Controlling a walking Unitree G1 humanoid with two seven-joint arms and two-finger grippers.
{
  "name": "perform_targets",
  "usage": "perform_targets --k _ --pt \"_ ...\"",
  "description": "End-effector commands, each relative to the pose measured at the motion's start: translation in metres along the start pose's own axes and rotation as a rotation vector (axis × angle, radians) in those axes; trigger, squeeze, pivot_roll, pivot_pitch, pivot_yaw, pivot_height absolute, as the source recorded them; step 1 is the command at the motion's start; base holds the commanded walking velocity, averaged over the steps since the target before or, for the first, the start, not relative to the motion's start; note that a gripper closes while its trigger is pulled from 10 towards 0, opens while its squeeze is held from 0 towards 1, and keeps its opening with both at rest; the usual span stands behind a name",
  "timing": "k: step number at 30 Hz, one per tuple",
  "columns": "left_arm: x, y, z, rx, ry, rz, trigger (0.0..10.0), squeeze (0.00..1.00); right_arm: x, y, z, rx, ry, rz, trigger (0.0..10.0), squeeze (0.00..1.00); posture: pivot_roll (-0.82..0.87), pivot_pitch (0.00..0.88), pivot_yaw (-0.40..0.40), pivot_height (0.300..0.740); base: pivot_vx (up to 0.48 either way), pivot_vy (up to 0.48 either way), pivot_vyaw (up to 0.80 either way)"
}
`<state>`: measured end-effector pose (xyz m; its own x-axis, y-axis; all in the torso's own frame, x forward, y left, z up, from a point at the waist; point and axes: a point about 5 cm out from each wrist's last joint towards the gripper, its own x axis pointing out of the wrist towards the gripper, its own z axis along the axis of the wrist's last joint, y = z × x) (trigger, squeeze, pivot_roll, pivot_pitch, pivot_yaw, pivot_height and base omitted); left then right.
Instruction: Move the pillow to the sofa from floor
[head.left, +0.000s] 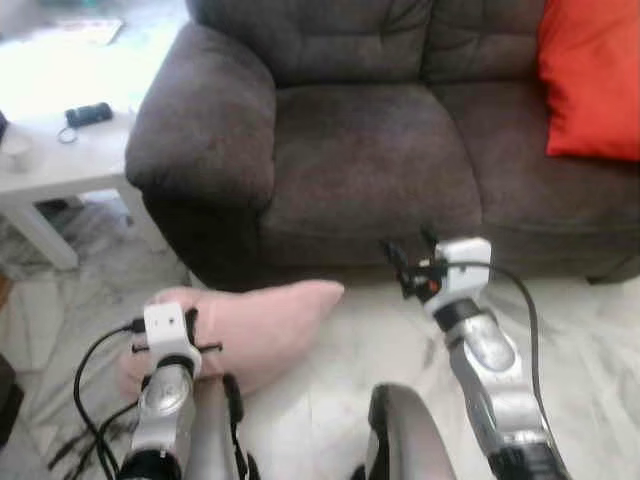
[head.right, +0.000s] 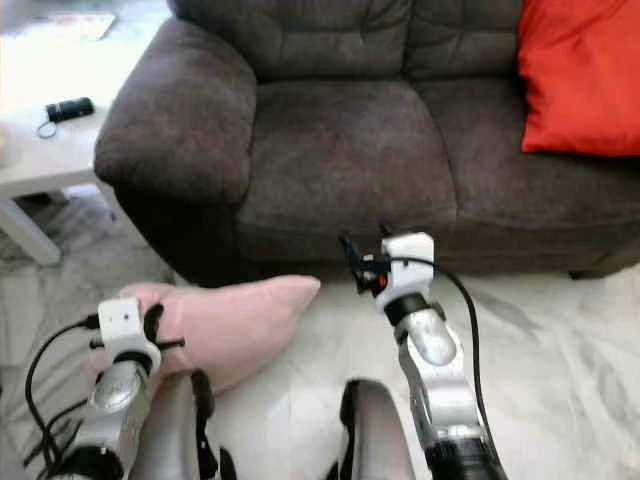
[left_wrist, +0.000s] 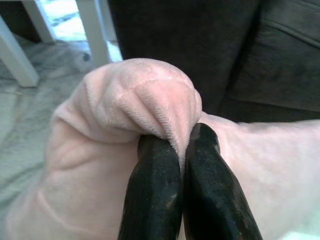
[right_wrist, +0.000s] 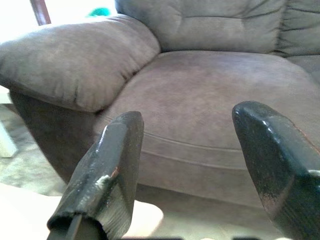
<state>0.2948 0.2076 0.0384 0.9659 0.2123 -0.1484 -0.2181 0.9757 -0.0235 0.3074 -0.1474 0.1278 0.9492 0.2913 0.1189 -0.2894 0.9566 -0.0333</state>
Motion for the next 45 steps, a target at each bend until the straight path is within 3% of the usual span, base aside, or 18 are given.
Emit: perform_targets --k 1,20,45 --pt "0.006 0.004 0.022 -0.008 -0.098 0.010 10.0 0.00 0.000 0.000 0.000 0.007 -0.011 -0.008 10.0 0.00 0.00 0.112 -0.041 0.528 0.000 0.000 0.00" --pt "-0.001 -0.003 0.061 0.055 -0.247 -0.068 10.0 0.00 0.006 -0.001 0.002 0.027 -0.042 -0.042 10.0 0.00 0.02 0.071 -0.013 0.533 0.000 0.000 0.00" --pt "-0.002 -0.003 0.077 0.065 -0.251 -0.082 10.0 0.00 0.008 0.002 -0.001 0.040 -0.049 -0.046 10.0 0.00 0.03 0.085 -0.010 0.693 0.000 0.000 0.00"
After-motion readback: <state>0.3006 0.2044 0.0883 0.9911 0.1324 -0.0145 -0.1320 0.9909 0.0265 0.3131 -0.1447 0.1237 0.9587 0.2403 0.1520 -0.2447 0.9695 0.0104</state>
